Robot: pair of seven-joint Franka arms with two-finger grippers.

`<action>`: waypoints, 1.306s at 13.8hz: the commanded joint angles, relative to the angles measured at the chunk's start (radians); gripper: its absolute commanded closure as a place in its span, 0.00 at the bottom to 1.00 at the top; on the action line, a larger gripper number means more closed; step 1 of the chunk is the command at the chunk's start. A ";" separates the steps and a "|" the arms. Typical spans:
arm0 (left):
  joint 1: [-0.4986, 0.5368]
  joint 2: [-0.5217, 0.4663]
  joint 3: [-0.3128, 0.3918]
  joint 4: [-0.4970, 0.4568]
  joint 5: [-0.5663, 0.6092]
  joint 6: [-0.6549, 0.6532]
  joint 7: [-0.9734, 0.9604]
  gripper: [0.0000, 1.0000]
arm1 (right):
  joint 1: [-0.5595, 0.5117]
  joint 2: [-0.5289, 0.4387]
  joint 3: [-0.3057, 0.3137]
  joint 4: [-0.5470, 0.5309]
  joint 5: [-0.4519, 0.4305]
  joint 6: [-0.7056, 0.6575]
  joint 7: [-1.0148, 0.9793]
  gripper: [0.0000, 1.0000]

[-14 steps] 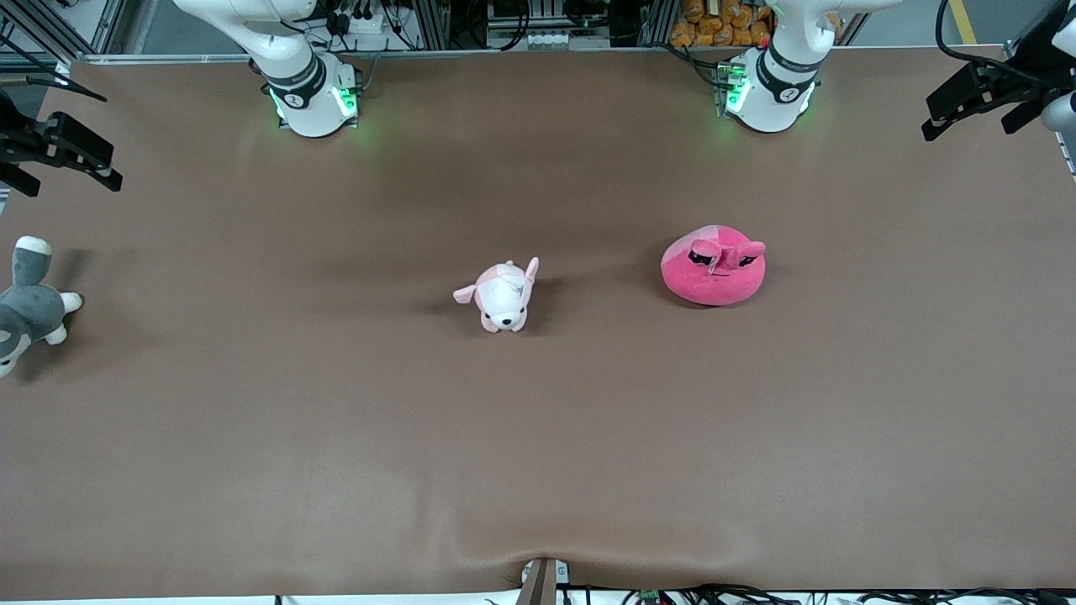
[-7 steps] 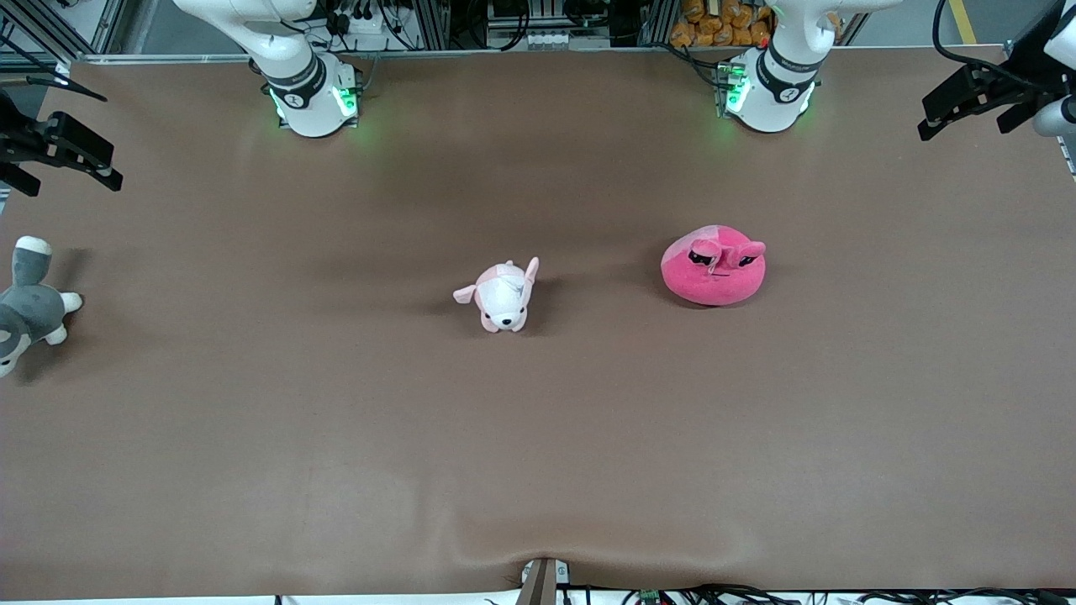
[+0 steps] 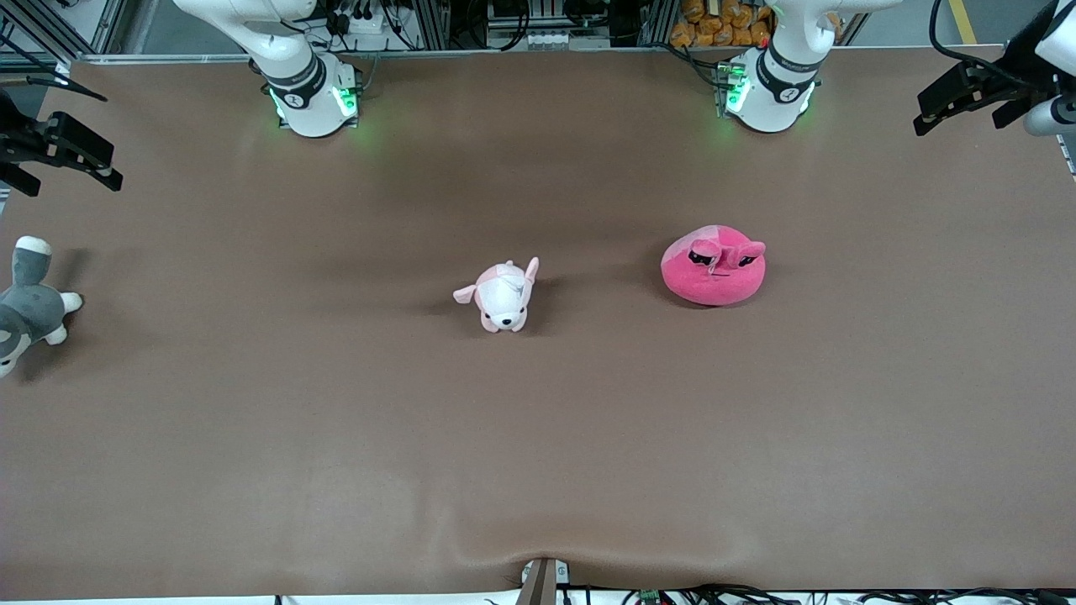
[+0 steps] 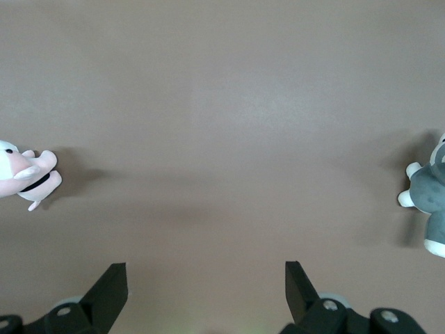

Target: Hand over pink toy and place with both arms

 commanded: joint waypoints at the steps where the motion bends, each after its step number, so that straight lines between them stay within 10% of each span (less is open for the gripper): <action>1: -0.004 0.006 -0.004 0.015 0.007 -0.019 -0.015 0.00 | -0.012 0.005 0.003 0.017 0.012 -0.013 -0.017 0.00; 18: 0.001 0.020 -0.007 -0.022 0.005 -0.013 -0.146 0.00 | -0.012 0.005 0.001 0.016 0.012 -0.018 -0.021 0.00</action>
